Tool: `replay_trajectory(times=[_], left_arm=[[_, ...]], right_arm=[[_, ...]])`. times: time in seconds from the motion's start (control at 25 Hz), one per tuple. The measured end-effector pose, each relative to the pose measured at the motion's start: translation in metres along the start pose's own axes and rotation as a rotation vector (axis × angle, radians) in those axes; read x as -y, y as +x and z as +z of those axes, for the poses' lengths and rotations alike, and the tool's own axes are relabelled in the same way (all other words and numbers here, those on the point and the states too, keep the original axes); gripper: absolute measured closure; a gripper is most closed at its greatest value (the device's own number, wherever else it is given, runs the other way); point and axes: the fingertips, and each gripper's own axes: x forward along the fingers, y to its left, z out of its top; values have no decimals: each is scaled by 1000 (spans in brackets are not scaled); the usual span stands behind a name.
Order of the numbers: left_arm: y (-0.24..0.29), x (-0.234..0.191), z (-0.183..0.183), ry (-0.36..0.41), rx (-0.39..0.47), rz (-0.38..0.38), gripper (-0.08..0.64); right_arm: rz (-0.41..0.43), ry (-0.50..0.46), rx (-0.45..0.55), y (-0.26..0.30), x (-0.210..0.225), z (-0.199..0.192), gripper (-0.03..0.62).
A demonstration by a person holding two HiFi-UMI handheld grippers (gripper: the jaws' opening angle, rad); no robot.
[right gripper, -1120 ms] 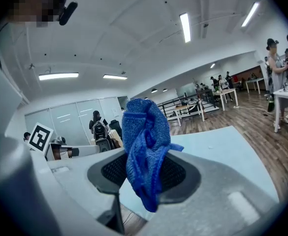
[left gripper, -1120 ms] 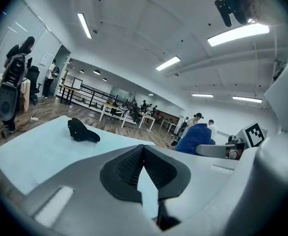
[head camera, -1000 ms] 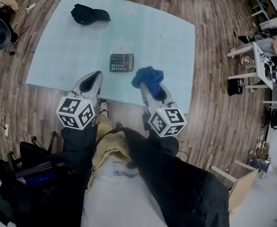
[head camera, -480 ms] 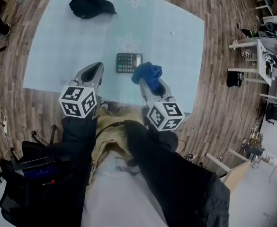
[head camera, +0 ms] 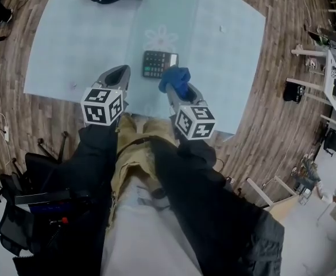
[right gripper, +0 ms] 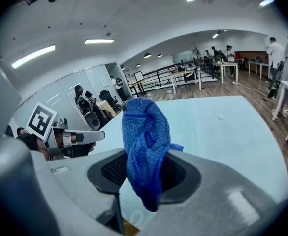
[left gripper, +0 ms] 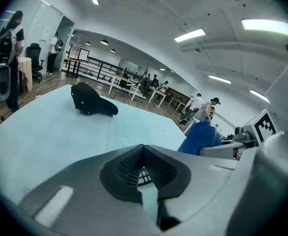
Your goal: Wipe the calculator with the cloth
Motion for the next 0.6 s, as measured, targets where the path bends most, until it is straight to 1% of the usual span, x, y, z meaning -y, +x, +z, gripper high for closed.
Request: replay_trajectory(times=[0.32, 0.6], left_arm=[[43, -5, -34, -33, -93, 29, 558], [61, -19, -47, -66, -134, 51, 558]], right_arm=[[10, -14, -101, 36, 23, -23, 436], [-12, -48, -149, 63, 41, -25, 436]])
